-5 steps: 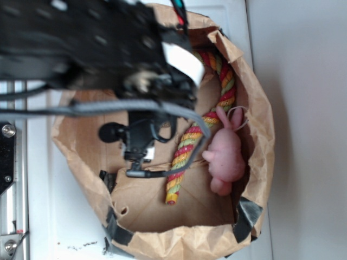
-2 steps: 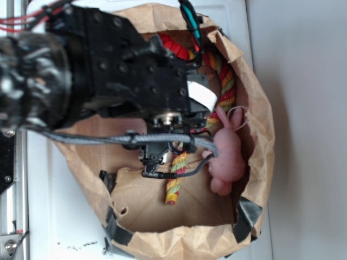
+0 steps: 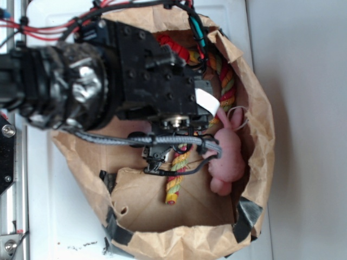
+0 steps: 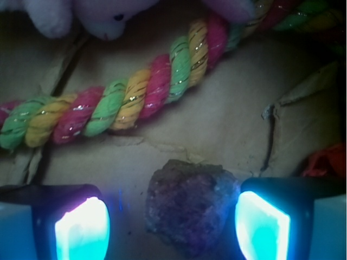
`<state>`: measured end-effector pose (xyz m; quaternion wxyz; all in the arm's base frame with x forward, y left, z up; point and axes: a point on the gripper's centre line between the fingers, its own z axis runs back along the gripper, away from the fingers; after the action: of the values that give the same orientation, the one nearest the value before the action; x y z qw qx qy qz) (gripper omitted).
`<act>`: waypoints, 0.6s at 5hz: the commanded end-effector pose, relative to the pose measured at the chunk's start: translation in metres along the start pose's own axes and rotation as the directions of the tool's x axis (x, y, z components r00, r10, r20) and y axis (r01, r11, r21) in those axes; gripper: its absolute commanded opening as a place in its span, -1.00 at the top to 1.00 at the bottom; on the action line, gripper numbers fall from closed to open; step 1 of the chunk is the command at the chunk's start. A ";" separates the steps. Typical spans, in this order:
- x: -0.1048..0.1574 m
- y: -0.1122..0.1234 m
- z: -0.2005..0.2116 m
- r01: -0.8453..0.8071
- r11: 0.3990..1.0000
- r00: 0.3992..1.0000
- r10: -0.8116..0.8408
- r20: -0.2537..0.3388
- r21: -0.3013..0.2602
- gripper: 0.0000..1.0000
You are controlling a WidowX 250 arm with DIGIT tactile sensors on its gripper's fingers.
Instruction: Grab the rock.
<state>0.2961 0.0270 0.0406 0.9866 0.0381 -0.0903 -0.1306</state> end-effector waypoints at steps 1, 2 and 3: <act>0.007 -0.001 -0.011 0.042 0.998 0.999 -0.043 0.023 0.053 -1.00; 0.005 -0.002 -0.018 0.052 0.996 0.998 -0.054 0.021 0.070 -1.00; 0.003 -0.002 -0.017 0.055 0.997 0.998 -0.056 0.020 0.062 -0.98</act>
<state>0.3000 0.0294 0.0237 0.9829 0.0684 -0.0945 -0.1423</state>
